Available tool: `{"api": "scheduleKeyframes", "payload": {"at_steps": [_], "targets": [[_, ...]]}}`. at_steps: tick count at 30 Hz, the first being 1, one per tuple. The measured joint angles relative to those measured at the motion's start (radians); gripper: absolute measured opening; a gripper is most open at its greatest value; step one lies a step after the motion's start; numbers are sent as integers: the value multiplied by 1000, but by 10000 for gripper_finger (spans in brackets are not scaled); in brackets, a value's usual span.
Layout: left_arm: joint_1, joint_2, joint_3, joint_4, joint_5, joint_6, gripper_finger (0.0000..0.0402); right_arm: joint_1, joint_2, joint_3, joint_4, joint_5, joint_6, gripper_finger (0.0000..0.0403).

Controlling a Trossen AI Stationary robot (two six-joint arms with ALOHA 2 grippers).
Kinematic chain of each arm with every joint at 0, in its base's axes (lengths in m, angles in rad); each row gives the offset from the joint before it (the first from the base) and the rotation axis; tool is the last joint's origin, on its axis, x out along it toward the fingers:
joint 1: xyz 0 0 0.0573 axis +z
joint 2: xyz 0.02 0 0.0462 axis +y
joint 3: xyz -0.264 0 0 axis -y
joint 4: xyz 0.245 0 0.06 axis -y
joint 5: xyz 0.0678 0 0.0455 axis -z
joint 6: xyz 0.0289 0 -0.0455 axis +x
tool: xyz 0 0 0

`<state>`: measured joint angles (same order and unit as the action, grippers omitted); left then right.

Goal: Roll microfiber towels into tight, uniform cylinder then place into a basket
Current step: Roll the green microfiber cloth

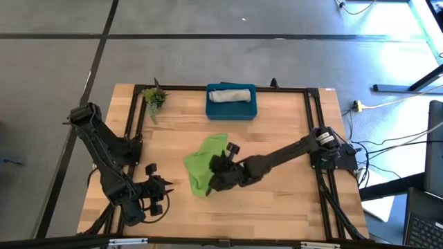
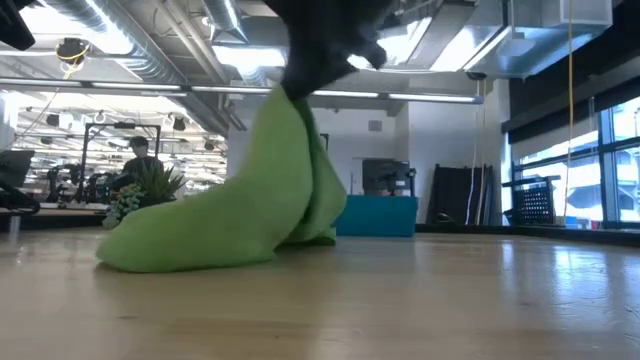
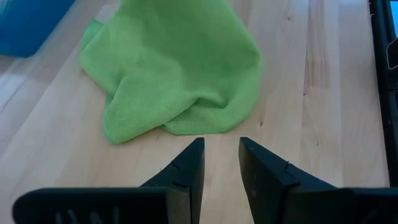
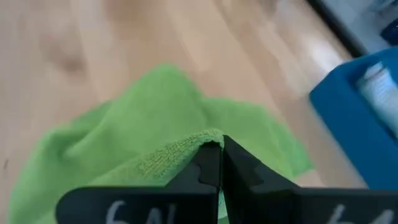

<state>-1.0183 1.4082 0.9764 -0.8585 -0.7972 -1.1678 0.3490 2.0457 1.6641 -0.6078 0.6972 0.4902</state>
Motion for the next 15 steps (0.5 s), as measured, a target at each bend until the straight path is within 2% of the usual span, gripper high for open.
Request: {"api": "scheduleKeyframes", "payload": {"at_steps": [4,9,15], "targets": [[0,0,0,0,2,56,90,-36,0,44,56,8,-81,5],[0,0,0,0,2,131,90,-80,0,86,60,-56,-81,5],[27,8,1,0,2,132,94,-115,0,87,68,-71,-77,5]]}}
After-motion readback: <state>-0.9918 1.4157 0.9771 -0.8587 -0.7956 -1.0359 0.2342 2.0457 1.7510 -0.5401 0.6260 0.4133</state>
